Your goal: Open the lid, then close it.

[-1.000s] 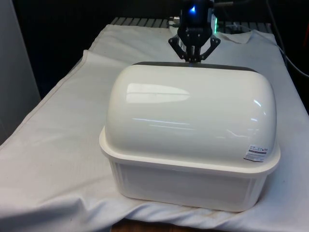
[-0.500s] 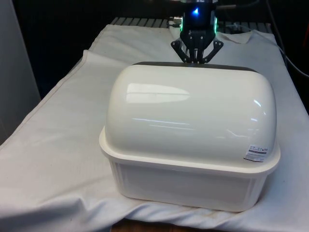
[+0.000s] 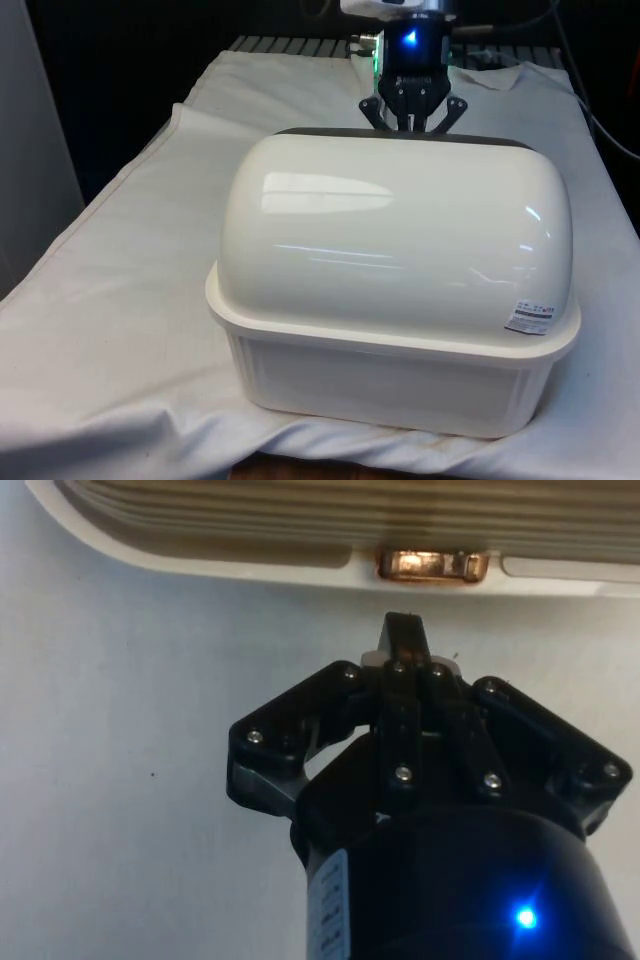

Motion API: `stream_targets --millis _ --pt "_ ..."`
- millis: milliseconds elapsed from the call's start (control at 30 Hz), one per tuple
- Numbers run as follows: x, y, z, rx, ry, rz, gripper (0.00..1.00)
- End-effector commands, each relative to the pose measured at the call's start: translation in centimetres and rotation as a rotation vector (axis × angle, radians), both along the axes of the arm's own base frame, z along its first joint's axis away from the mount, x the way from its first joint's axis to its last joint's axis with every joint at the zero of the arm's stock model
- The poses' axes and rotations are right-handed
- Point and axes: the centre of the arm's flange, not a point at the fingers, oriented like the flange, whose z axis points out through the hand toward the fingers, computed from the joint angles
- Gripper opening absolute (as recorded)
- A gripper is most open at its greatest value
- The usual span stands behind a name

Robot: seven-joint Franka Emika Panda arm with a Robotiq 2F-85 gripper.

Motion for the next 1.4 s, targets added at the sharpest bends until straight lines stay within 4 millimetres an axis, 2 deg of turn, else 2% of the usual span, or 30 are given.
stream_targets --millis 0,467,667,700,967,1367 --pt "0.1 0.4 -0.2 0.013 -0.013 -0.002 0.00" --pt "0.4 -0.5 -0.5 0.015 -0.043 -0.026 0.00" --pt "0.4 -1.5 -0.5 0.004 -0.040 -0.039 0.00" --pt "0.5 -1.1 -0.5 0.017 -0.052 -0.041 0.00" --pt "0.5 -1.8 -0.6 0.009 -0.047 -0.052 0.00" --pt "0.9 -1.5 -0.5 0.019 -0.060 -0.056 0.00"
